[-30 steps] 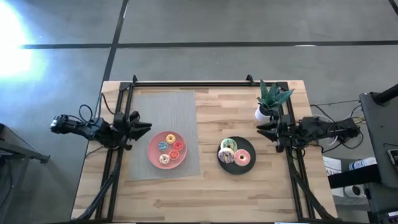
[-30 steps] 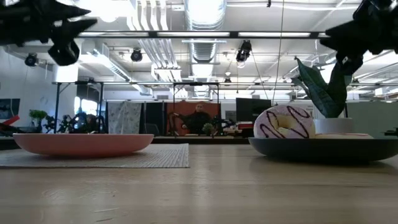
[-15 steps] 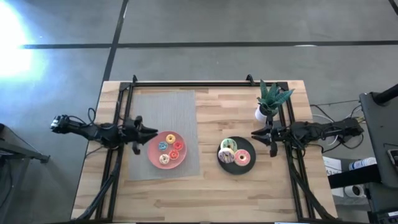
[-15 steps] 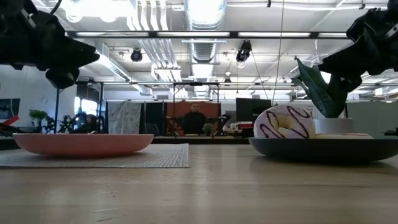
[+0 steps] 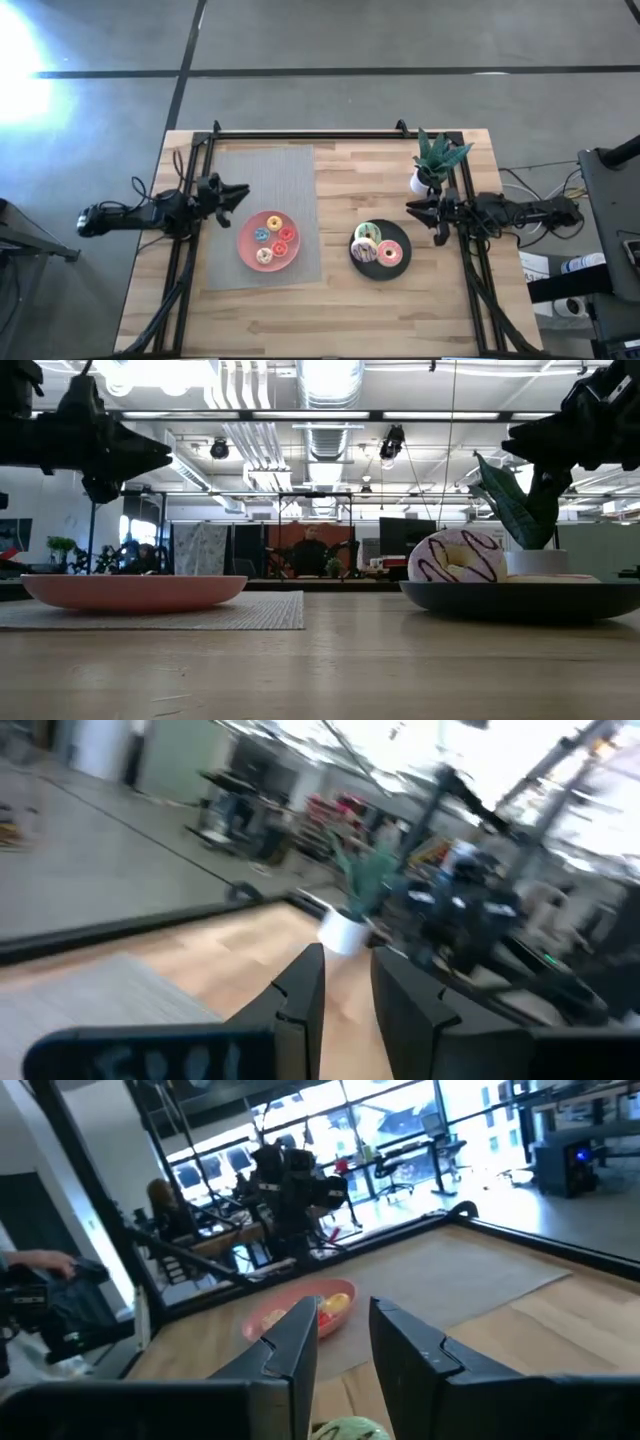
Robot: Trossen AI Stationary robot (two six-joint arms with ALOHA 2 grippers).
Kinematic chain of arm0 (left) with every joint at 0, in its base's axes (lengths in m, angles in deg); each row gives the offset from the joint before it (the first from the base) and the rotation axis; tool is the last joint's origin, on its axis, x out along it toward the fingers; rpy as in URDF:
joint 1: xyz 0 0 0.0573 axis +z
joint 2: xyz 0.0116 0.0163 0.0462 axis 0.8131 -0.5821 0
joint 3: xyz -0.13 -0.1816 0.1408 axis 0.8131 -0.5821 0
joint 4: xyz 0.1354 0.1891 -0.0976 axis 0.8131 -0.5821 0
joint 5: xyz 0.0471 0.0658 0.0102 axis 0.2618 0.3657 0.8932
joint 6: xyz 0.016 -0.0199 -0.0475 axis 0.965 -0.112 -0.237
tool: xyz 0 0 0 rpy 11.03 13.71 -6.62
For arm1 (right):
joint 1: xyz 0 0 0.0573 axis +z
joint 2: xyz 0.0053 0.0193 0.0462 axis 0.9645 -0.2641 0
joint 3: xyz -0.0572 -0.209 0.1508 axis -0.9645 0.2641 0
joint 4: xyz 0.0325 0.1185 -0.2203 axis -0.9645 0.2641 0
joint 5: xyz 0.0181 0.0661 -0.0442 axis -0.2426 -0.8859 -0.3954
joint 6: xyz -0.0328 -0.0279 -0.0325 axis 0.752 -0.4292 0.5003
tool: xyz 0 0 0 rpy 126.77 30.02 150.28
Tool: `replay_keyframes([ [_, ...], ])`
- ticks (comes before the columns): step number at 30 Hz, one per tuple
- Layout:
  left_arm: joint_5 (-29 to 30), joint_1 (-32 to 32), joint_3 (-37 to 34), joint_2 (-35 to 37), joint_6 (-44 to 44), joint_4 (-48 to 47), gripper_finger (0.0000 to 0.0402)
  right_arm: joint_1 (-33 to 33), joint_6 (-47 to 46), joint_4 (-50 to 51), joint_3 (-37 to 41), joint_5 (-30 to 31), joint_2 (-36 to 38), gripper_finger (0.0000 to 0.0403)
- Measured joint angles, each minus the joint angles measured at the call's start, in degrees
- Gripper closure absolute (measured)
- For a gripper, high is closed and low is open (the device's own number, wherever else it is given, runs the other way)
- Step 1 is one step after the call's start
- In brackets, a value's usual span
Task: Pick & Place donuts
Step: Return to Home Position
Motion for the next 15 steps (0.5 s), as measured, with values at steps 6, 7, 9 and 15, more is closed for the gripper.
replay_keyframes([
  [6,0.14,7.17,-0.02,0.00,0.00,-0.19,0.0342,-2.13,0.01,0.20,0.00,0.03,-0.02,0.0319],
  [7,0.16,7.92,-0.02,0.00,0.00,-0.02,0.0342,-2.27,0.00,0.22,0.00,0.02,-0.02,0.0321],
  [9,0.18,8.53,-0.02,0.02,0.01,-0.10,0.0342,-2.36,0.00,0.22,0.00,0.04,-0.02,0.0324],
  [15,-0.07,8.53,-0.04,0.02,0.00,-0.93,0.0342,-2.36,0.00,0.24,-0.02,0.02,-0.90,0.0332],
])
